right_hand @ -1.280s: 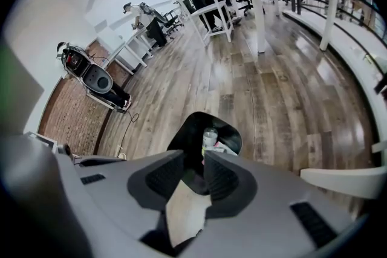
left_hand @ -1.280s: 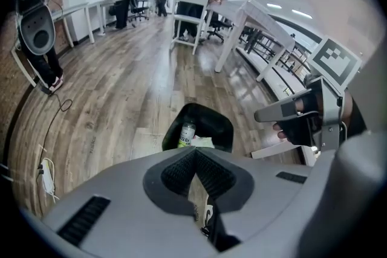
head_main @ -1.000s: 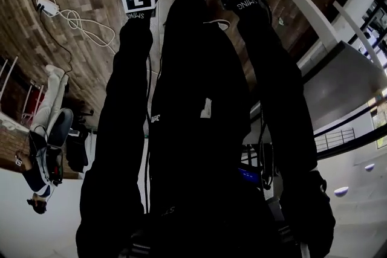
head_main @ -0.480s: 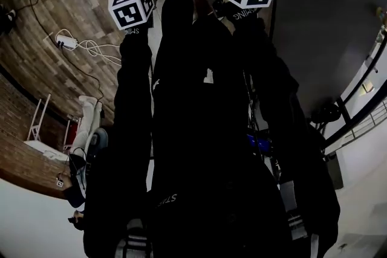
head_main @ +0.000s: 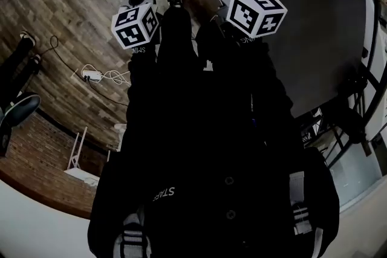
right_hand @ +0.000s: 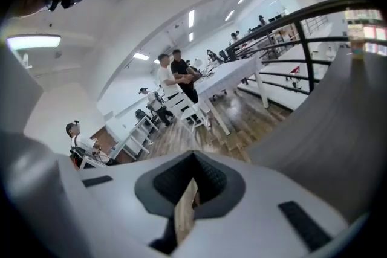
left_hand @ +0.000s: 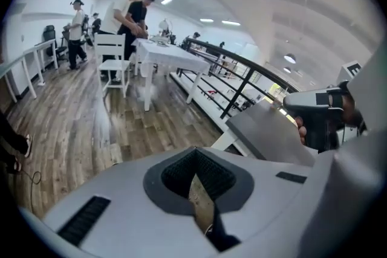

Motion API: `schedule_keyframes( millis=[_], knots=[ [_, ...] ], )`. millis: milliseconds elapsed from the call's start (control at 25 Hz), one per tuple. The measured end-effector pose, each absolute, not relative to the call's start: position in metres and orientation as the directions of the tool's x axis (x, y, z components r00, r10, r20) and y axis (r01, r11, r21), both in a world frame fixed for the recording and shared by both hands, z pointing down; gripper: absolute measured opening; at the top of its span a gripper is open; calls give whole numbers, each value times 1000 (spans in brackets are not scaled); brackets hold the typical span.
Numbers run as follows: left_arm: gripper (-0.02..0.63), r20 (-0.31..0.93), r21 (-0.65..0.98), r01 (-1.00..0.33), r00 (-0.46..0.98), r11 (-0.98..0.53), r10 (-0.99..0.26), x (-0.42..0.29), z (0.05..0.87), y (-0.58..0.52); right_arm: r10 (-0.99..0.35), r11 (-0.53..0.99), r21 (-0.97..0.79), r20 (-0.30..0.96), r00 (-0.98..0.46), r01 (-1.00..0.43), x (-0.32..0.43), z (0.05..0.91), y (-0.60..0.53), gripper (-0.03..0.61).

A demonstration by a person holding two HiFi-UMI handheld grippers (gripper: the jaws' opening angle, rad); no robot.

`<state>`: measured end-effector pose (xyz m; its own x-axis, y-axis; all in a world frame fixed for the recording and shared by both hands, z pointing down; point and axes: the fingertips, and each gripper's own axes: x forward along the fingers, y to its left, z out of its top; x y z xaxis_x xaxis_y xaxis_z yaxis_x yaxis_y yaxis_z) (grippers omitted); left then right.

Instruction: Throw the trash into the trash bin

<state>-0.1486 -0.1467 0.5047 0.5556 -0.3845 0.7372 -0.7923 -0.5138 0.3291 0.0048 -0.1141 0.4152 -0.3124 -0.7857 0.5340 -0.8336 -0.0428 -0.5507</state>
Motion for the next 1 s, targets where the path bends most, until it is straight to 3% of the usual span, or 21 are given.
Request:
schedule_keyframes(
  millis=[520,1000],
  knots=[
    [0,599,369,-504,771,-781,-215,52,378,-59,-870,-356,-390,471,148,-849,183,290,62,15],
    [0,477,369,-128,876,-921,70,184,300,98,-789,-603,-337,384,479,-723,248,226,224,15]
  ],
)
